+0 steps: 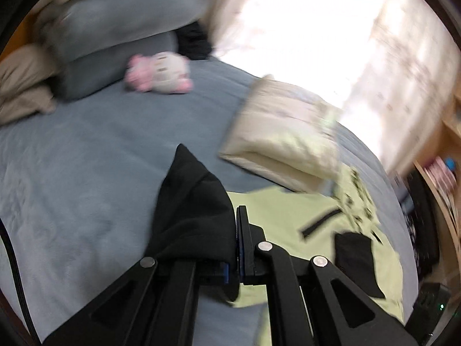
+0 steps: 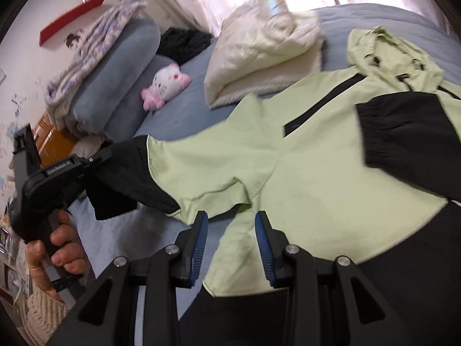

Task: Fold large clothes

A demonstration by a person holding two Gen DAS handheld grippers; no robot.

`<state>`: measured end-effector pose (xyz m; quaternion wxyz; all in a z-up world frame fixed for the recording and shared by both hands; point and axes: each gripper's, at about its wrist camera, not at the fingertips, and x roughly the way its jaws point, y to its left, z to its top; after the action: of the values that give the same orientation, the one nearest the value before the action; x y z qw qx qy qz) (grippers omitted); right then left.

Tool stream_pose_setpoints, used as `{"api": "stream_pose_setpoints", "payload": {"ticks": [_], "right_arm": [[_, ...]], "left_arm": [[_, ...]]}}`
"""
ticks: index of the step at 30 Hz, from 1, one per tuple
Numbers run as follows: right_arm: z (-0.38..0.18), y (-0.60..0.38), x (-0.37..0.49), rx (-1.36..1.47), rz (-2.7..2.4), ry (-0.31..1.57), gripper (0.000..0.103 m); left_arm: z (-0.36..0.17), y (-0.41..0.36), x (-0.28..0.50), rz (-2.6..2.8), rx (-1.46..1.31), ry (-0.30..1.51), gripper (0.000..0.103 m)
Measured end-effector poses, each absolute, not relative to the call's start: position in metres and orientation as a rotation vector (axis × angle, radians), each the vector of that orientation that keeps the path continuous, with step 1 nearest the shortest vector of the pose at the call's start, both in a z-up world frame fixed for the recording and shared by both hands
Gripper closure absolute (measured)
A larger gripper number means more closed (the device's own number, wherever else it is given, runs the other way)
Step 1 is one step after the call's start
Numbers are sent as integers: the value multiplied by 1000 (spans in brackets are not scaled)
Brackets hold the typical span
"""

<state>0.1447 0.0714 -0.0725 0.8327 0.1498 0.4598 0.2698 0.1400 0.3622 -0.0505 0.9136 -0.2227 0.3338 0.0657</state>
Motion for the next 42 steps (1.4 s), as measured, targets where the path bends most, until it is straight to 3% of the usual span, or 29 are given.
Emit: {"api": "stream_pose_setpoints", "payload": {"ticks": [9,17,19,24,29,37,39,41,42], "right_arm": [[-52,-29,117,355,412,895,69],[-75,-115,99,444,260,933,69],[-82,-128,97,457,244,949,69],[-95,-141,91,476,251,974,69],[-98,-134,91,471,290,982,69],[-88,-97,90,365,410,983,68],[-81,-78,91,293,447,970,61],[-73,-54,91,195,486,950,42],[-69,-41,91,144,509,935,41]], "left_arm": [[-28,209,150,-82,-330,801,101],[-100,92,161,-195,-226,965,99],[-118,78,164,-196,-214,998,93],[-149,75,156,-216,-247,1071,55],[-148,88,126,-284,-304,1043,28],[-146,138,79,-248,-340,1033,28],[-147,158,67,-205,-361,1024,28],[-147,177,59,-157,-388,1015,28],[-147,183,57,-136,-394,1010,28]]}}
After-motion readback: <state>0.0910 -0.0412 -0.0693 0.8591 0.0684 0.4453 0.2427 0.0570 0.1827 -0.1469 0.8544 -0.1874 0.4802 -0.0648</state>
